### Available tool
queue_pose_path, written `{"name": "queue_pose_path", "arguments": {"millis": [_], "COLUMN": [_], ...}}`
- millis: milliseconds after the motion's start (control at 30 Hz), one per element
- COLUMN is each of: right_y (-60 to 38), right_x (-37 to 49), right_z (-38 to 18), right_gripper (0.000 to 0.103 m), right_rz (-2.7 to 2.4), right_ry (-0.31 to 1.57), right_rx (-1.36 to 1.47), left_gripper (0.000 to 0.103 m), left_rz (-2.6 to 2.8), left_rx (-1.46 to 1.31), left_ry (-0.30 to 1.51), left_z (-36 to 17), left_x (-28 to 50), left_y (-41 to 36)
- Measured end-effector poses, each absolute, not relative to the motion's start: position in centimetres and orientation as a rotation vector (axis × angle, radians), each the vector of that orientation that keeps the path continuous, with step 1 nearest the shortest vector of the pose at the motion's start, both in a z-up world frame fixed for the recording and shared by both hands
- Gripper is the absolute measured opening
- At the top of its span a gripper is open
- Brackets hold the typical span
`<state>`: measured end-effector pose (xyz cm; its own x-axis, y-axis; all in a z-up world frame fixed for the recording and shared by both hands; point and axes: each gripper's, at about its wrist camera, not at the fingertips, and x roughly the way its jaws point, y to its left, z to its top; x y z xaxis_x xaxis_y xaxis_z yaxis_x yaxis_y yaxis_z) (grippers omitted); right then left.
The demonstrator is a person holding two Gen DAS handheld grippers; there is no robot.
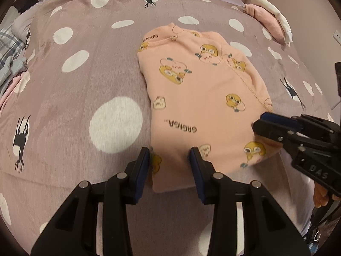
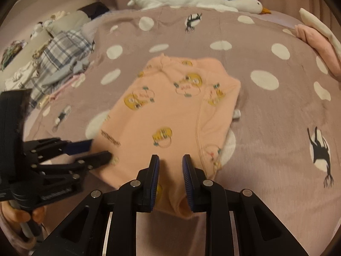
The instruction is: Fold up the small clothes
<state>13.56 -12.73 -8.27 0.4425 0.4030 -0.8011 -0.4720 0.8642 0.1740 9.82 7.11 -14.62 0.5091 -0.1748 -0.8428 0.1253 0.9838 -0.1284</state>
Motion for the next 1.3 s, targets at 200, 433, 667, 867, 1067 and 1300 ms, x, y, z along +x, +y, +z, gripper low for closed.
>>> {"name": "queue_pose_path", "arguments": {"millis": [200,433,667,867,1067,1300], "right_y": [-13.2,-13.8,-14.5,-15.1,-15.6,-15.7], "right_x": [12.7,12.5,11.9,12.1,11.6,12.4], "right_z": [-8.0,-9.0,-8.2,-8.8,-7.8,-9.3], "right_gripper": [0.025,0.025,0.025,0.025,0.025,0.026], "right_rz": [0.553,0.525,0.530,0.502,0.524,0.464], "right_ry": [0.964,0.992,0.974,0.999,0.950,1.012], "right_rx": [-0.052,-0.039,-0.016,-0.015,0.022,0.012], "left_gripper": [0.040,0.040,0.040,0.040,0.040,0.040], "left_rz": [-0.178,-0.166,-0.161,-0.158,-0.156,-0.151], "left_rx": [-0.028,-0.036,-0.026,-0.024,-0.030,-0.035], "left_ry": [1.014,1.023,1.024,1.027,1.030,1.033], "left_z": [-14.6,-14.9,-14.8,-14.7,-14.8,-14.7], "left_x": [8.8,8.4,7.9,7.7,7.7,7.5], "left_y": [6.9,6.9,6.8,6.8,6.9,6.9]}}
